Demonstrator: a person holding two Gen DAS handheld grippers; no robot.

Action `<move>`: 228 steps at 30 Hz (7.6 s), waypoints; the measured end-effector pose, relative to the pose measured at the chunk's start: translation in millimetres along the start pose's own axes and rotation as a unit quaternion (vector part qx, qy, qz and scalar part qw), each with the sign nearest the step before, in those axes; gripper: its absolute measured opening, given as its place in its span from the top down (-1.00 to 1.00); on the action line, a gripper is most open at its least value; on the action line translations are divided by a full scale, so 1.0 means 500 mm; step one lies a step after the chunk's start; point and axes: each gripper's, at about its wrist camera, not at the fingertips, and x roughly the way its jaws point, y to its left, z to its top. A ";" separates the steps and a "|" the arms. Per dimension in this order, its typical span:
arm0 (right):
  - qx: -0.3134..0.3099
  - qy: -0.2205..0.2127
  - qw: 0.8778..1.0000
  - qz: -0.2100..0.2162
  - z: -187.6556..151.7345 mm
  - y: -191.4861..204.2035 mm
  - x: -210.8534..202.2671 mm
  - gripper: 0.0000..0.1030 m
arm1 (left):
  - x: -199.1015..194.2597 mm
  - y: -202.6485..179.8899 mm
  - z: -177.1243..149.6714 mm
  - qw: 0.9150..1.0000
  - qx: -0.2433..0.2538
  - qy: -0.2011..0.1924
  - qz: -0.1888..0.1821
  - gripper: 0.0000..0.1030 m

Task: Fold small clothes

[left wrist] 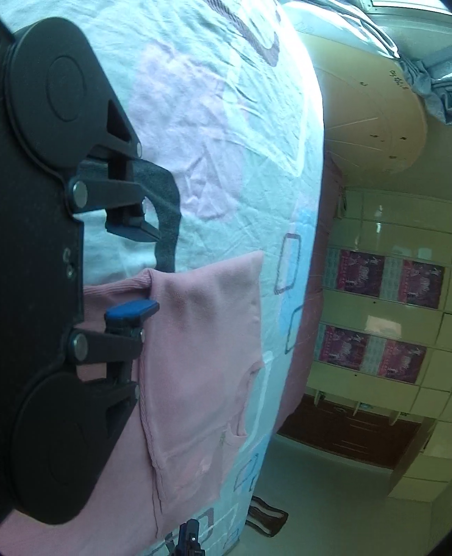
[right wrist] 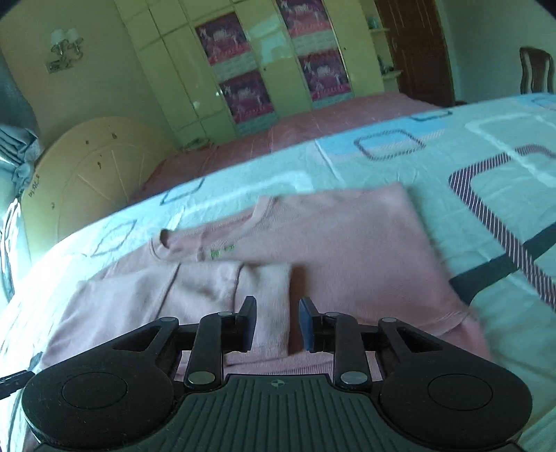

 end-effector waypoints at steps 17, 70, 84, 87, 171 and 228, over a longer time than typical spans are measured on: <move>-0.070 0.059 0.996 -0.006 0.047 0.062 0.136 0.49 | 0.233 -0.056 0.099 0.995 0.011 0.067 -0.072 0.15; -0.130 0.114 0.984 -0.033 -0.022 0.121 0.151 0.49 | 0.122 -0.062 -0.016 0.999 0.013 0.048 0.012 -0.18; -0.059 0.038 0.997 -0.008 -0.038 0.004 -0.073 -0.29 | 0.011 -0.134 -0.071 0.994 0.056 0.075 0.062 -0.61; -0.043 0.042 0.998 -0.001 -0.062 -0.042 -0.134 -0.29 | -0.025 -0.158 -0.099 0.993 0.063 0.076 0.064 -0.61; 0.199 -0.020 0.967 0.156 0.132 -0.239 -0.197 0.88 | -0.015 -0.052 0.038 0.918 -0.342 -0.079 -0.185 0.93; -0.218 0.018 0.976 0.011 0.150 -0.023 0.217 -0.03 | 0.260 -0.153 0.182 0.997 0.052 -0.044 -0.023 0.06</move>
